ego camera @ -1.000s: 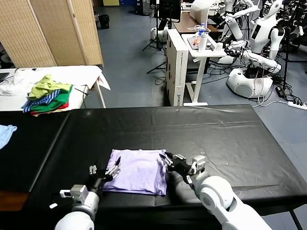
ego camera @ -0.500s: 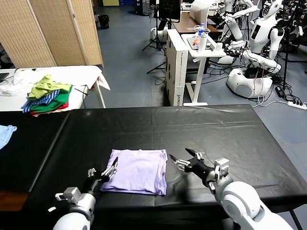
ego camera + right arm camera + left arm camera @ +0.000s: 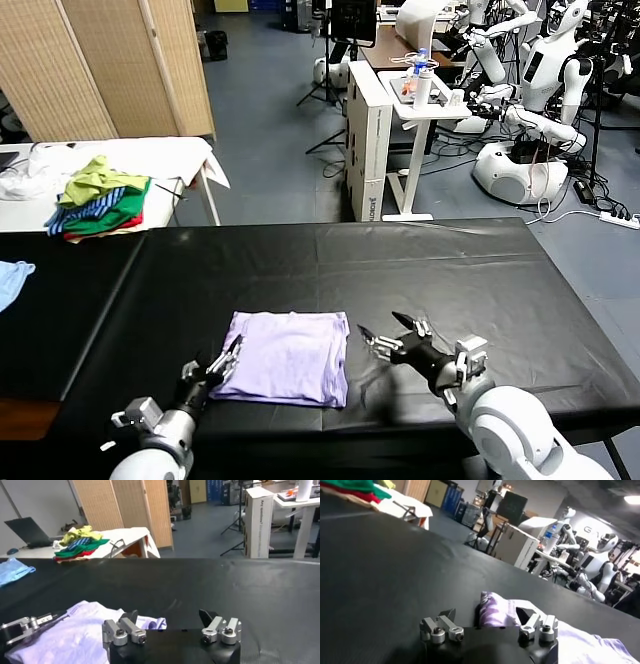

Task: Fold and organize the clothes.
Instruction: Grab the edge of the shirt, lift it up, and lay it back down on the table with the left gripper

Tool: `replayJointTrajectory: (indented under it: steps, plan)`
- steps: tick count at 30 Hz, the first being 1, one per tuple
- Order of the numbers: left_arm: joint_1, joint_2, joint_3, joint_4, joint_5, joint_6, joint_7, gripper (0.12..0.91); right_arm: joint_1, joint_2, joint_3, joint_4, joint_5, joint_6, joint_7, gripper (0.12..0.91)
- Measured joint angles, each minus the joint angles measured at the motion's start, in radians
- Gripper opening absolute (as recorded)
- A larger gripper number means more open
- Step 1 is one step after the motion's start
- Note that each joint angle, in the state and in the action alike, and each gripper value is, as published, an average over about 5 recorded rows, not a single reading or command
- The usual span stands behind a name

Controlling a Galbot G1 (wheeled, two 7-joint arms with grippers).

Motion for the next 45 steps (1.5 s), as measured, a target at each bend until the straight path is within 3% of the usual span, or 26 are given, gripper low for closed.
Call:
replayJointTrajectory:
  steps: [3, 5, 13, 16, 21, 25, 33, 38, 45]
  plan:
    - [0.002, 0.000, -0.002, 0.000, -0.019, 0.003, 0.001, 0.815, 0.000, 0.000, -0.001, 0.001, -0.001, 0.000, 0.000, 0.907]
    - [0.004, -0.001, -0.001, 0.000, -0.028, 0.006, 0.002, 0.736, 0.000, 0.000, -0.001, 0.002, -0.001, 0.000, 0.000, 0.907]
    - [0.010, -0.007, 0.009, -0.003, -0.050, 0.025, 0.012, 0.275, 0.001, 0.000, -0.001, 0.004, -0.003, 0.001, -0.001, 0.907]
    - [0.011, -0.005, 0.008, -0.012, -0.074, 0.037, 0.012, 0.201, 0.002, 0.002, -0.001, 0.005, -0.004, 0.001, -0.001, 0.907]
    - [0.009, -0.002, 0.005, -0.024, -0.061, 0.045, -0.004, 0.177, 0.002, 0.005, -0.001, 0.006, -0.006, 0.001, -0.001, 0.907]
    - [0.005, 0.009, -0.010, -0.029, 0.029, 0.034, -0.024, 0.177, -0.003, 0.005, 0.005, 0.002, -0.011, 0.003, 0.000, 0.907]
    - [0.030, 0.103, -0.076, -0.056, 0.167, -0.004, -0.018, 0.177, -0.008, 0.011, 0.014, -0.019, -0.026, 0.004, 0.002, 0.907]
    - [0.060, 0.206, -0.156, -0.077, 0.147, -0.007, -0.018, 0.177, -0.003, 0.016, 0.008, -0.033, -0.032, 0.005, 0.002, 0.907]
    - [0.140, 0.370, -0.329, -0.105, 0.048, -0.001, -0.027, 0.177, 0.007, 0.035, -0.008, -0.054, -0.042, 0.005, 0.002, 0.907]
